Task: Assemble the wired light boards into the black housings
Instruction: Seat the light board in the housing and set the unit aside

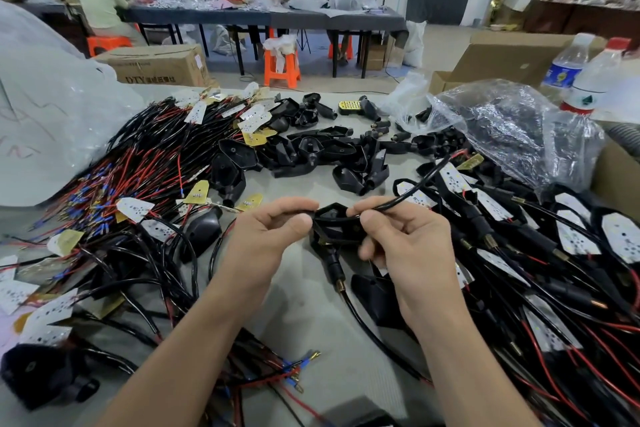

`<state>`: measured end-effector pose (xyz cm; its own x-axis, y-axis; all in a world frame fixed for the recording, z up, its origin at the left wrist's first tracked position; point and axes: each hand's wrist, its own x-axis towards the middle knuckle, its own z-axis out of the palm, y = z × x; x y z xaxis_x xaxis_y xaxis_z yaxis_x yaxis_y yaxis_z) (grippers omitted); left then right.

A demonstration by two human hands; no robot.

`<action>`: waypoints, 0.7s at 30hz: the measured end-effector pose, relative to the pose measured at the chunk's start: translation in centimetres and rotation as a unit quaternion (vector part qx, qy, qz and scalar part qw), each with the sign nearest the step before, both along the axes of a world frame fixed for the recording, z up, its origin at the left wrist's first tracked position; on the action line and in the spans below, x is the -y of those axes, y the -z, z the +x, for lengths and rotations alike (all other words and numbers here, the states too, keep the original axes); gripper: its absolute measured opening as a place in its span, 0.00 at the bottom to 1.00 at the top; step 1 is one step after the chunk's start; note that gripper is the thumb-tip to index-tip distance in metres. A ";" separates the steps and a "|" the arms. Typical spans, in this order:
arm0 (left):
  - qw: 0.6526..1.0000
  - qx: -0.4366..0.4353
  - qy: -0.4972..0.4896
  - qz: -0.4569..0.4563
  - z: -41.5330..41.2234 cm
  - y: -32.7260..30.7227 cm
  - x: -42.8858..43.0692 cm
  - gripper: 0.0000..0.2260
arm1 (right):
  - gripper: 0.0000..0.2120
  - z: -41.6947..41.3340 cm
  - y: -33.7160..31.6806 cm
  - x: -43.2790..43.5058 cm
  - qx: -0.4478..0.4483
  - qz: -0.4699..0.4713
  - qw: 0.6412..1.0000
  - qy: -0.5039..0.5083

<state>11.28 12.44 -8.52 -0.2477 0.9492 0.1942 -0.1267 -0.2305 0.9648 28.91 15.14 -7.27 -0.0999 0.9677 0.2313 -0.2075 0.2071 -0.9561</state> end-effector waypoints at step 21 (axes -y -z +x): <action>0.957 0.272 -0.043 -0.089 -1.9 -0.8 -0.4 0.08 | 0.26 -0.9 -0.8 0.7 -0.161 -0.074 0.980 -0.091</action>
